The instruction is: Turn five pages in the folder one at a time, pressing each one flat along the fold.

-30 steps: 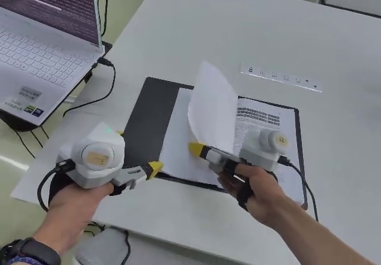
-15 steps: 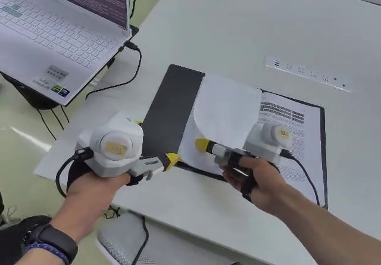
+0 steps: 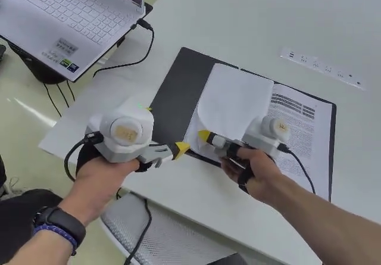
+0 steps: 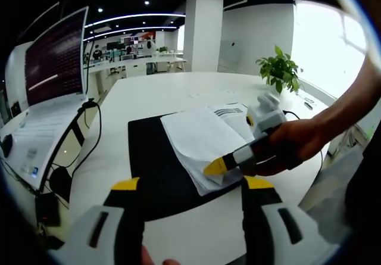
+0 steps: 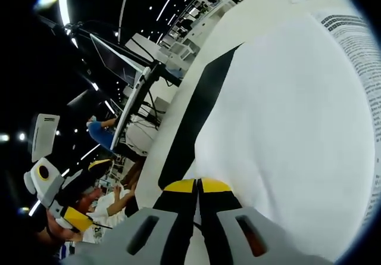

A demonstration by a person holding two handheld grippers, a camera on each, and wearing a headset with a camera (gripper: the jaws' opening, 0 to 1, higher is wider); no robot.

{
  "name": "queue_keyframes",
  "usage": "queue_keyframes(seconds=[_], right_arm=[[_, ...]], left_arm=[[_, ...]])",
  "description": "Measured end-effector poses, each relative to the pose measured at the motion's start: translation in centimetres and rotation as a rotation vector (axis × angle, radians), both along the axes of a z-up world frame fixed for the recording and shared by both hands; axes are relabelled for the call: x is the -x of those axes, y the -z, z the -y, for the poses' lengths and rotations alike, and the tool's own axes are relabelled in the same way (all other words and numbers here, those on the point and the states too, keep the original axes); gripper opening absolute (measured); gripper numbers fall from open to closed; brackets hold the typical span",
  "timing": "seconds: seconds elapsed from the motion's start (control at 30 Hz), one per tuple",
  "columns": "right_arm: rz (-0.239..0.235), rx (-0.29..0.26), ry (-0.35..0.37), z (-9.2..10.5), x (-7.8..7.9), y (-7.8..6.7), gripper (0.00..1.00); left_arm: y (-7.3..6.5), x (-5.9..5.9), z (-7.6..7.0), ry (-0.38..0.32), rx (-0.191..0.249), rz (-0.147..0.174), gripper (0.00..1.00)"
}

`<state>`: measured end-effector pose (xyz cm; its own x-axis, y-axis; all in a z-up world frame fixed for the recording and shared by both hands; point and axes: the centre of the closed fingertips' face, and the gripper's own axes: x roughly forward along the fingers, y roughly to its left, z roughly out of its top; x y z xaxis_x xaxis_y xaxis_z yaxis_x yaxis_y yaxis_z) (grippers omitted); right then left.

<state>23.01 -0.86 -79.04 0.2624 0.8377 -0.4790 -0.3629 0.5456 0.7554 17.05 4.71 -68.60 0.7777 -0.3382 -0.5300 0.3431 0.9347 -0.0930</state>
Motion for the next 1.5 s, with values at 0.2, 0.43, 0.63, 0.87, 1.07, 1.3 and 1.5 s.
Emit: queue_keyframes(seconds=[0.2,0.43,0.63,0.87,1.07,1.3,1.5], right_arm=[[0.014,-0.009,0.005,-0.3,0.3,0.0,0.09],[0.071,-0.05,-0.041,-1.4,1.4,-1.8,0.32],[0.102,-0.077,-0.087,-1.8,2.6,-3.0,0.46],[0.158,-0.071,-0.136,0.0,4.7,-4.1,0.49],[0.215,-0.002,-0.125,2.8,4.8,-4.7,0.49],[0.291,-0.003,-0.053,6.2,3.8,-6.8,0.52],[0.331,0.034,0.009,9.7,3.6,-7.7,0.5]], left_arm=[[0.1,-0.1,-0.3,-0.01,0.002,-0.002,0.66],[0.6,-0.4,0.4,0.013,0.003,-0.011,0.67],[0.9,-0.3,1.1,0.009,0.042,-0.017,0.67],[1.7,1.0,1.4,0.026,0.037,-0.053,0.67],[1.6,0.7,1.5,0.033,0.048,-0.055,0.64],[1.6,-0.1,1.6,0.035,0.029,-0.052,0.6],[2.4,-0.1,2.4,0.075,0.01,-0.078,0.58]])
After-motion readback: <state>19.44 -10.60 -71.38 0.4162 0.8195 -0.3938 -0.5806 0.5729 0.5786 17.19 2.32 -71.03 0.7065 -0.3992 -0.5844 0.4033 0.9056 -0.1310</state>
